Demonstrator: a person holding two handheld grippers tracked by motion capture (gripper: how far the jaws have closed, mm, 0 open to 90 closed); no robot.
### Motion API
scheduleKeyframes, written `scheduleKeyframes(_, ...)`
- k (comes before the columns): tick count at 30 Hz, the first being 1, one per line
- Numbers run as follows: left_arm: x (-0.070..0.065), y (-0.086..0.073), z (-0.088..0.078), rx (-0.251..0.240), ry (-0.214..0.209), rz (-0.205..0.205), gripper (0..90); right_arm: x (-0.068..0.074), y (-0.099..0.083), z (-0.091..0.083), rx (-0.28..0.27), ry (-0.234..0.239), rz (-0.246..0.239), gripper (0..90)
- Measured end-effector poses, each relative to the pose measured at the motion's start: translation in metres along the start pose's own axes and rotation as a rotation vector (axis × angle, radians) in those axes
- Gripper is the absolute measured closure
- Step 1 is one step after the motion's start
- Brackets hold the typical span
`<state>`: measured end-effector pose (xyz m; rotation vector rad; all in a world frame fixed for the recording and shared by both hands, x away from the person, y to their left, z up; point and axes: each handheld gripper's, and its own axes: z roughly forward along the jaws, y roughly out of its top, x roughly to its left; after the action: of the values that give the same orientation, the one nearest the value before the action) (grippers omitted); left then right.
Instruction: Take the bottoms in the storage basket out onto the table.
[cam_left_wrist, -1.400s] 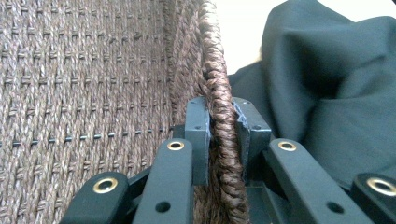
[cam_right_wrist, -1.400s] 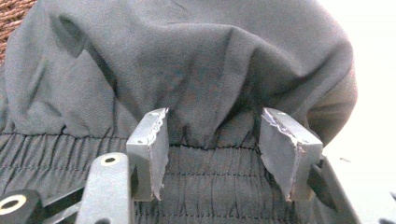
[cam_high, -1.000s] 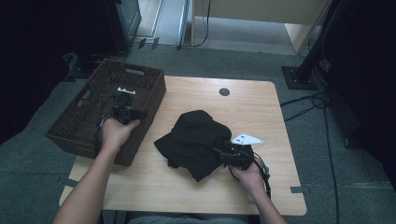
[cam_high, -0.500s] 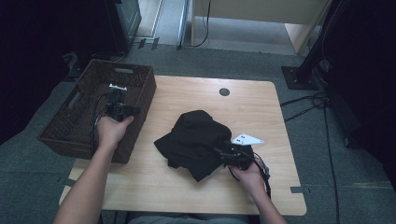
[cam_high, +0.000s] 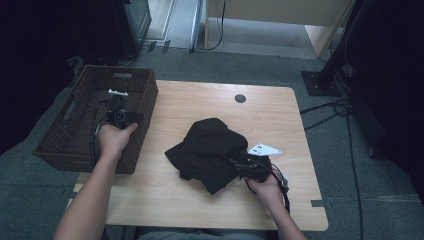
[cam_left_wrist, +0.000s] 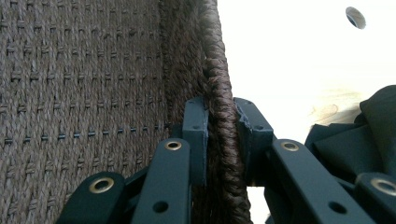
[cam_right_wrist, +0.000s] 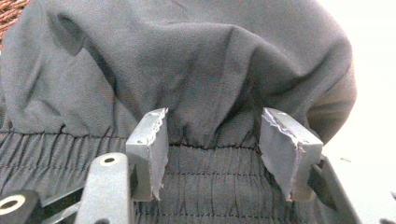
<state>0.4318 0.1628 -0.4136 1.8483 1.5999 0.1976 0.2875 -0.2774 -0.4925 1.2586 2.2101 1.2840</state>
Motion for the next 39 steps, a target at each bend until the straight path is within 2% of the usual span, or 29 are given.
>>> scheduleKeyframes(5,0.001,-0.002,-0.002,0.012,-0.004,0.020,76.6,0.000,0.000,0.000,0.000,-0.001,0.000,42.6)
scheduleKeyframes(9,0.004,-0.003,-0.004,0.020,-0.027,0.010,74.7,0.000,0.000,0.000,-0.002,0.001,0.001,42.6)
scheduleKeyframes(12,0.003,-0.003,-0.006,0.026,-0.038,0.018,68.3,0.000,0.000,0.000,-0.003,0.001,0.000,42.6)
scheduleKeyframes(15,-0.003,0.000,-0.014,0.002,-0.046,0.033,58.4,0.000,0.000,-0.001,-0.004,0.003,0.008,42.6)
scheduleKeyframes(19,-0.020,0.007,-0.035,-0.038,-0.020,0.113,49.6,-0.001,0.002,-0.003,-0.005,0.012,0.012,42.6)
scheduleKeyframes(21,-0.029,0.009,-0.044,-0.061,-0.044,0.144,48.9,-0.001,0.003,-0.005,-0.006,0.010,0.009,41.8)
scheduleKeyframes(24,-0.046,0.009,-0.049,-0.056,-0.088,0.185,45.8,0.000,0.005,-0.009,-0.008,0.013,0.016,40.6)
scheduleKeyframes(29,-0.079,-0.009,-0.043,-0.045,-0.174,0.254,43.4,0.000,0.007,-0.019,-0.012,0.009,0.011,40.8)
scheduleKeyframes(32,-0.095,-0.019,-0.034,-0.030,-0.205,0.288,42.7,-0.002,0.008,-0.026,-0.023,0.009,0.013,41.2)
scheduleKeyframes(33,-0.101,-0.025,-0.029,-0.018,-0.210,0.311,42.7,-0.002,0.008,-0.027,-0.023,0.006,0.007,41.9)
scheduleKeyframes(37,-0.112,-0.039,-0.014,0.014,-0.244,0.333,42.3,-0.005,0.009,-0.034,-0.025,-0.001,0.011,42.4)
scheduleKeyframes(39,-0.119,-0.048,-0.008,0.014,-0.268,0.345,42.0,-0.007,0.009,-0.037,-0.026,-0.005,0.016,42.8)
